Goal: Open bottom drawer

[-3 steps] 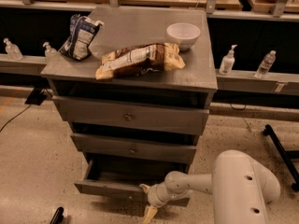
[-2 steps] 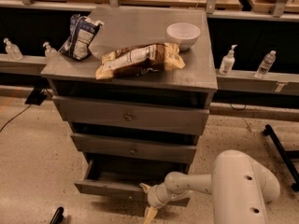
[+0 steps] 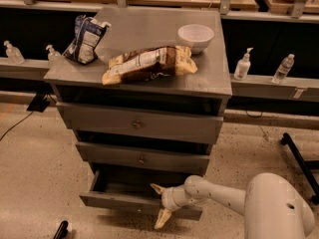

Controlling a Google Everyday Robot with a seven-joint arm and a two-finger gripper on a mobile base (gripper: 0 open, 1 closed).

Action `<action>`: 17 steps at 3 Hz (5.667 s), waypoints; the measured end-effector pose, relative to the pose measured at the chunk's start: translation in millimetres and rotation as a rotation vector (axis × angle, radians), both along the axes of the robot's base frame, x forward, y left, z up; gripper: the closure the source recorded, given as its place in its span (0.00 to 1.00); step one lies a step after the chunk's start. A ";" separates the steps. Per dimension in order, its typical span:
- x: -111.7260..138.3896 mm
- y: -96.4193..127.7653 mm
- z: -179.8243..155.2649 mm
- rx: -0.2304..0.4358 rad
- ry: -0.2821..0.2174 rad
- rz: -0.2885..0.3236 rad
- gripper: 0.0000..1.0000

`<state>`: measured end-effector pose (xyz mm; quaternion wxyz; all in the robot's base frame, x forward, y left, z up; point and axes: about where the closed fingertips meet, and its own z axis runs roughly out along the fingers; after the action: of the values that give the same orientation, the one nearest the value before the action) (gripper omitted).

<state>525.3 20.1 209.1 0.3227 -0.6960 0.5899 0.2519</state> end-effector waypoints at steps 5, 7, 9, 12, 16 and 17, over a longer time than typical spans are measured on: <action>27.8 -14.9 26.1 0.082 -0.136 -0.060 1.00; 51.8 -24.9 -11.6 -0.071 -0.122 -0.200 1.00; 73.2 -40.1 -18.8 -0.056 -0.137 -0.273 1.00; 76.7 -46.2 -45.4 -0.100 0.041 -0.217 1.00; 45.8 -50.8 -57.3 -0.142 0.159 -0.193 1.00; 46.6 -50.7 -56.8 -0.142 0.159 -0.193 1.00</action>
Offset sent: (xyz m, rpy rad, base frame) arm 0.0581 -0.0270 0.0070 0.1356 -0.0706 -0.0749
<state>572.0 -30.7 152.3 0.2477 -0.6352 0.6940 0.2315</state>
